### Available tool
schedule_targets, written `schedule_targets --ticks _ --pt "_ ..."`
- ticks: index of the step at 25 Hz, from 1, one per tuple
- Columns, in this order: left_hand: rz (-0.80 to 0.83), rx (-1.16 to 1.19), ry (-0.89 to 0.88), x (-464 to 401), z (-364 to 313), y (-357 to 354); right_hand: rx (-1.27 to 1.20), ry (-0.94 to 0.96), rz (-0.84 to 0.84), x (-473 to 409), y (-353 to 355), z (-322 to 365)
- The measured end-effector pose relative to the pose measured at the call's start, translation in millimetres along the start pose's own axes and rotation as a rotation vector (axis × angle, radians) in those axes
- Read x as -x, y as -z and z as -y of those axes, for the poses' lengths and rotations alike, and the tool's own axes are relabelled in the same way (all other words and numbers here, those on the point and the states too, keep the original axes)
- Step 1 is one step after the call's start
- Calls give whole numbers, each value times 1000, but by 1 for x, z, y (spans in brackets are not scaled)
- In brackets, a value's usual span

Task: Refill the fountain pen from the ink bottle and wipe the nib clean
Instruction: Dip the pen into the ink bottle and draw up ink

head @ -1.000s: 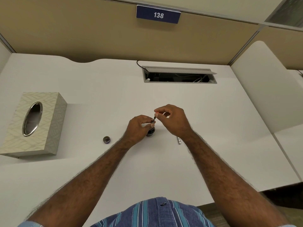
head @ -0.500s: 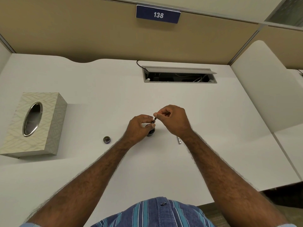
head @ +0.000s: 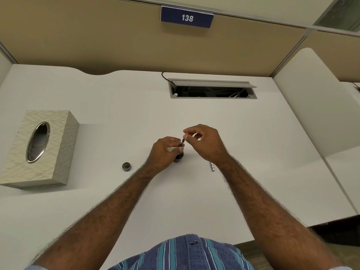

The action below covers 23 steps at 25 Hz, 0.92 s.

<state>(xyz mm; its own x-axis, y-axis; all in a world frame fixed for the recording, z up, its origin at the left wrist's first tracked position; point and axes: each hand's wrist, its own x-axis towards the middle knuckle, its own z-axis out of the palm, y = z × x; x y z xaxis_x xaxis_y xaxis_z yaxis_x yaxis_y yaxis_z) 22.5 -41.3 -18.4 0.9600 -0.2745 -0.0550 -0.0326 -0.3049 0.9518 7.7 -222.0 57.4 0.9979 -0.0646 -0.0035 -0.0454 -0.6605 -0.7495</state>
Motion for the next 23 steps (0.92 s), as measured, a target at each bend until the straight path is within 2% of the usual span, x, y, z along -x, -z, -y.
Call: schedule_targets --ticks 10,16,23 --pt "-12 -11 -15 -1 0 -1 37 -20 -56 -1 -2 2" --pt "-10 -7 -14 -1 1 -1 2 33 -13 2 0 1" --pt "-5 -33 -24 0 0 -2 47 -34 -36 -1 -1 -2"
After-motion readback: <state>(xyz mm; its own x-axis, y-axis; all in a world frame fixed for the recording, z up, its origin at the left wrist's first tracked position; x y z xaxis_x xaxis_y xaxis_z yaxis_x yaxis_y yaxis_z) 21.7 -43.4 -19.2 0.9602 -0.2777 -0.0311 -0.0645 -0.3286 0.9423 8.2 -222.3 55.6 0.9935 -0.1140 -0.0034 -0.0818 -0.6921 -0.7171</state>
